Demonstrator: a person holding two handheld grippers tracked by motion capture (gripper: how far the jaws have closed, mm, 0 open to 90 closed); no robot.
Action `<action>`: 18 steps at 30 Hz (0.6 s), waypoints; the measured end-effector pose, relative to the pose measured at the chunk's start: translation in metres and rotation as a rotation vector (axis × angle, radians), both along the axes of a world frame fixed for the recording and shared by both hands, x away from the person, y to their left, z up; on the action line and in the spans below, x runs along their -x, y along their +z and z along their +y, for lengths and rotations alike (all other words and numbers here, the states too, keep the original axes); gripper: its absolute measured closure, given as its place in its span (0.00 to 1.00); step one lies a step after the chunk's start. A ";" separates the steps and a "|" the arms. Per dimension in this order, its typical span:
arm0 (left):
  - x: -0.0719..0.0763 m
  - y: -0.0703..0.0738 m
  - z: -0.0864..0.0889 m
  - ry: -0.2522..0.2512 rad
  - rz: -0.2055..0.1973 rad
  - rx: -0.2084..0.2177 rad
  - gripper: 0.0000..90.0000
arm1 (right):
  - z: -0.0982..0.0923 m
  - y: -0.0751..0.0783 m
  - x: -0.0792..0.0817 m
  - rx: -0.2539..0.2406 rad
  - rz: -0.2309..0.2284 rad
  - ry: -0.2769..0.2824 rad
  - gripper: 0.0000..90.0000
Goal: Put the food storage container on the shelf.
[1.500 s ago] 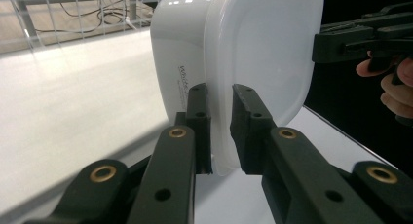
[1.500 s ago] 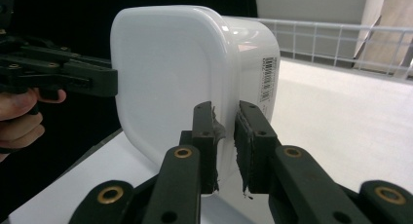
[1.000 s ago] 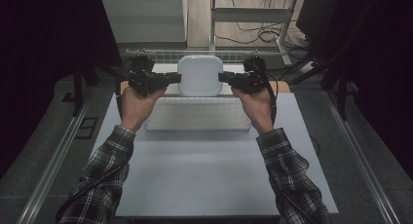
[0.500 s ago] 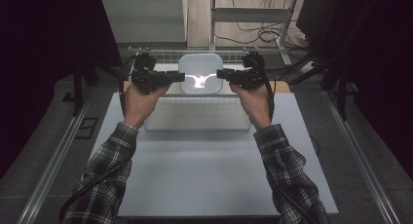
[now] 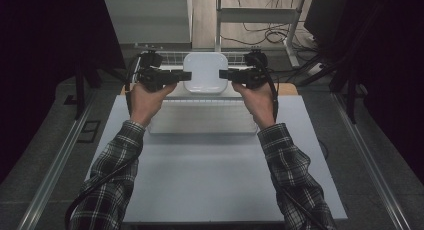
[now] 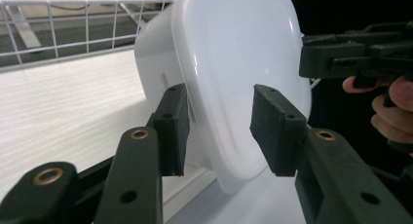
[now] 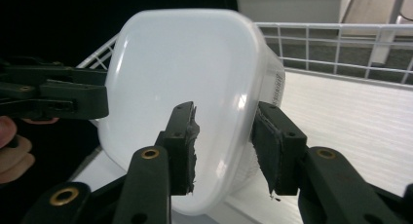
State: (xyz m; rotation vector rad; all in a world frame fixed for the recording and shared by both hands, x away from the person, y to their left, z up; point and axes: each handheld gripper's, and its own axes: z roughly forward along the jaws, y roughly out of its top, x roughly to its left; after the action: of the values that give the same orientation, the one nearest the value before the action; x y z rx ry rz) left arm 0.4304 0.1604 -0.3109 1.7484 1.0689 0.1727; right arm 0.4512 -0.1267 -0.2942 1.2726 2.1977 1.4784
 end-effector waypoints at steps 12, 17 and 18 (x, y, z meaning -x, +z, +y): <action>-0.011 -0.007 0.001 0.013 0.006 0.031 0.60 | 0.004 -0.006 -0.009 0.050 -0.033 -0.027 0.49; -0.014 -0.006 0.000 0.038 -0.009 -0.001 0.54 | 0.006 -0.006 -0.011 0.072 -0.048 -0.045 0.44; -0.015 -0.005 -0.001 0.047 -0.013 -0.008 0.53 | 0.007 -0.006 -0.012 0.079 -0.055 -0.057 0.42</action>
State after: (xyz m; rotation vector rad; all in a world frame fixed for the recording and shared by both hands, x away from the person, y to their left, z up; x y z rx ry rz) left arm 0.4457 0.1593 -0.3164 1.7276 1.1013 0.2174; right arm 0.4636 -0.1197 -0.3000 1.2443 2.1446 1.3744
